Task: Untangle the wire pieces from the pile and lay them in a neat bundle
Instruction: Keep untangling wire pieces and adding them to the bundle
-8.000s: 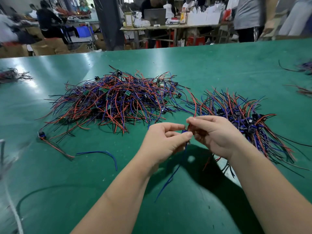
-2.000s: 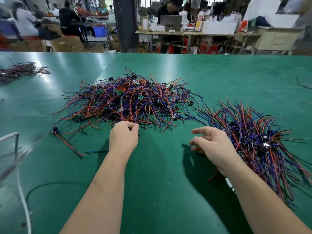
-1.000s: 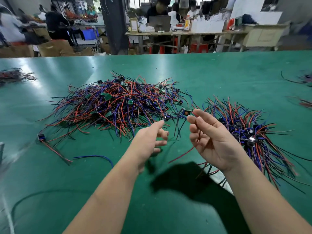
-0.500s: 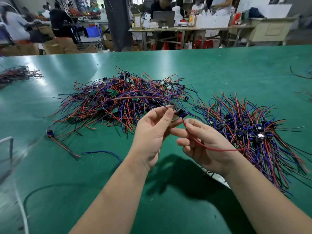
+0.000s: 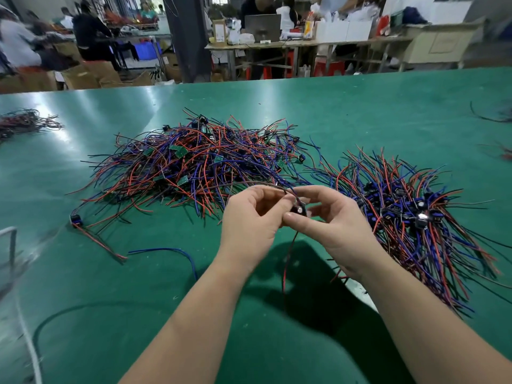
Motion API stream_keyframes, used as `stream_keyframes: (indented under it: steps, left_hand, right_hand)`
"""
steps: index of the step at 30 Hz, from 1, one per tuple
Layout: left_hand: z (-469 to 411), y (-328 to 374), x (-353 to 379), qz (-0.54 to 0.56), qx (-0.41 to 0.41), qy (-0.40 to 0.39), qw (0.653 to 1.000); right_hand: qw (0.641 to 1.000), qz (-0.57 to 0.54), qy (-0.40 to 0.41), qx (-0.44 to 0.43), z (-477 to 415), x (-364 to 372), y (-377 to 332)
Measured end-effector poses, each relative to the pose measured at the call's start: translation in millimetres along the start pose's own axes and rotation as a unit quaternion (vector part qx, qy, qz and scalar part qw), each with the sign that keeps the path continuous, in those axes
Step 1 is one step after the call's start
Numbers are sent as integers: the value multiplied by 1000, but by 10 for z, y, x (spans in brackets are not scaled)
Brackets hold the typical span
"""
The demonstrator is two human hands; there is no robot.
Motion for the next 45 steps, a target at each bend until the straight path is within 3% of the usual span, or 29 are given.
stream_keyframes:
  steps: [2, 4, 8, 11, 15, 17, 20, 26, 30, 37, 45]
  left_hand:
    - [-6, 18, -21, -40, 26, 9, 999]
    - [6, -2, -14, -20, 0, 8, 1000]
    - [38, -52, 35, 61, -88, -3, 994]
    - [68, 39, 103, 42, -52, -72, 995]
    - [116, 20, 168, -83, 0, -161, 983]
    - [60, -58, 95, -94, -35, -129, 987]
    - [40, -162, 41, 14, -158, -81, 984]
    - [195, -211, 200, -1, -143, -84, 986]
    - [258, -257, 278, 3, -168, -124, 978]
    - [586, -367, 477, -78, -196, -279, 937]
    - [651, -337, 461, -102, -210, -321, 918]
  right_hand:
    - [998, 40, 24, -40, -22, -42, -53]
    - [999, 12, 26, -28, -39, -42, -55]
    - [984, -125, 71, 108, -72, -109, 70]
    - [959, -186, 102, 189, -99, -206, 165]
    - [953, -179, 112, 219, -125, -296, 201]
    - [958, -160, 92, 219, -126, -281, 196]
    - [964, -134, 58, 221, -105, -198, 218]
    - [978, -83, 12, 190, -45, -48, 267]
    - [979, -71, 51, 184, -111, -181, 267]
    - [954, -127, 181, 203, -318, -788, 223]
    - [922, -138, 246, 265, -310, -964, 353]
Point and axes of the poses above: each hand's wrist, its own z-axis away from the middle knuckle, its own x-axis out of the palm, y = z × x, the point moved 9 cm from there along -z, towards the middle knuckle, and after that the axes turned 15 degrees about y, right-handed, at the moved point
